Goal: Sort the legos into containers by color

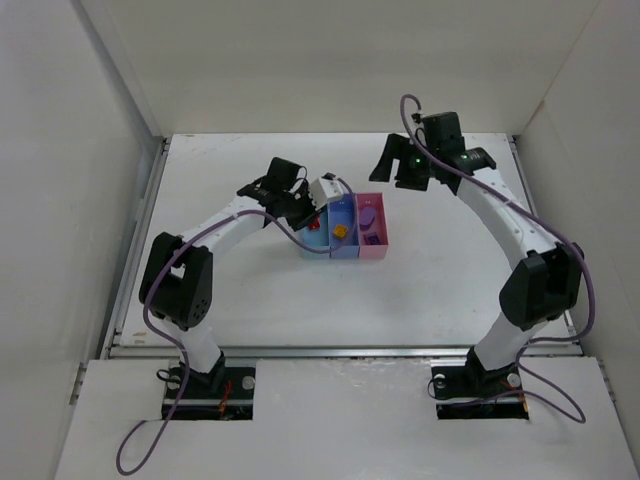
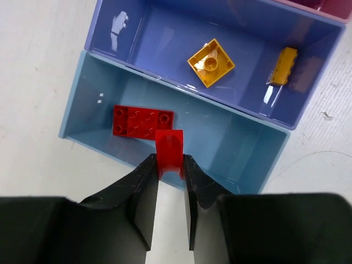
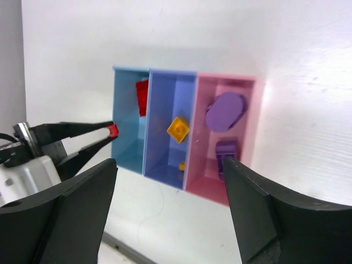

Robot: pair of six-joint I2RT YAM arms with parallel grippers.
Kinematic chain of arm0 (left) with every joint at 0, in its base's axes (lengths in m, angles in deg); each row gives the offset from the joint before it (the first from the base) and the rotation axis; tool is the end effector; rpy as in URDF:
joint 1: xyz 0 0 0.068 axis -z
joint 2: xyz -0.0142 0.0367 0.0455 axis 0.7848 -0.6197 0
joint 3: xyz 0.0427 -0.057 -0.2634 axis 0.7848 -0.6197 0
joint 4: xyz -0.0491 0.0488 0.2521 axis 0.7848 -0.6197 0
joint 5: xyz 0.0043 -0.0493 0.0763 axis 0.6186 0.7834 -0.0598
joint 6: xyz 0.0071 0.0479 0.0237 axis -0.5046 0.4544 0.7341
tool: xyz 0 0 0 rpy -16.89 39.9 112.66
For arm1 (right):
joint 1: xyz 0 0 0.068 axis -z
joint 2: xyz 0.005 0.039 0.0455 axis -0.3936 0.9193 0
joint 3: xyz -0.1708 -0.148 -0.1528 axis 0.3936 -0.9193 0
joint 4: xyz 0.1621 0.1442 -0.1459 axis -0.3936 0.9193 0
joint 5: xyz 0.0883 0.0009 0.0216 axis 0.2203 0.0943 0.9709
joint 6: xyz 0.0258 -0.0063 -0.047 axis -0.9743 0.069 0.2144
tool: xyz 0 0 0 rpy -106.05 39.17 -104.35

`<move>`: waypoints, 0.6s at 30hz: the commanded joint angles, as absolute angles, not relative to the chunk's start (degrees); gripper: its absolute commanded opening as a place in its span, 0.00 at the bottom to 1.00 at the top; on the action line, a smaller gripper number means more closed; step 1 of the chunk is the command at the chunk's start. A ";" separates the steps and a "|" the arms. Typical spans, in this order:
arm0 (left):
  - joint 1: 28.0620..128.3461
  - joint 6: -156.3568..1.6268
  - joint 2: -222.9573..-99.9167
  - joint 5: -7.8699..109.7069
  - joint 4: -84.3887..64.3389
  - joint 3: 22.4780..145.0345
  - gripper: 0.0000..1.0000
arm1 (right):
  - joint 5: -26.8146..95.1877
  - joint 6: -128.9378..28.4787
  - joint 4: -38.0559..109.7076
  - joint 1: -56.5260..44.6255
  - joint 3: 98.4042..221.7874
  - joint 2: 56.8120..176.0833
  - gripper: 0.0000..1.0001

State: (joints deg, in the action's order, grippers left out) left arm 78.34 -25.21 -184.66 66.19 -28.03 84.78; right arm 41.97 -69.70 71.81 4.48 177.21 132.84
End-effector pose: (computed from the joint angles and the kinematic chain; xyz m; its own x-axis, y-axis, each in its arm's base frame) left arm 0.3393 -0.1862 0.2531 -0.0068 0.6706 -0.7418 0.8998 0.3278 0.2881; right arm 0.3615 0.1322 0.3433 -0.7812 0.1863 -0.5958 -0.1699 0.8550 0.4900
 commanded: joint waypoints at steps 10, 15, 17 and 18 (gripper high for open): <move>78.77 -31.77 -185.52 67.52 -27.69 88.66 0.53 | 39.64 -67.85 72.14 5.95 173.67 127.92 0.83; 78.77 -32.91 -185.52 68.06 -28.73 89.72 0.56 | 39.64 -67.32 72.67 5.95 173.67 127.92 0.83; 78.77 -32.91 -185.52 68.06 -28.74 90.25 0.58 | 39.64 -67.32 72.67 6.47 173.67 127.39 0.83; 78.77 -32.91 -185.52 68.06 -28.74 89.73 0.58 | 39.64 -67.32 72.67 6.48 173.67 127.39 0.83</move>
State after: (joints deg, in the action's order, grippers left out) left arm 78.38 -31.68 -186.06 66.47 -28.18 87.79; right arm 40.41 -68.21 72.97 6.27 173.50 129.34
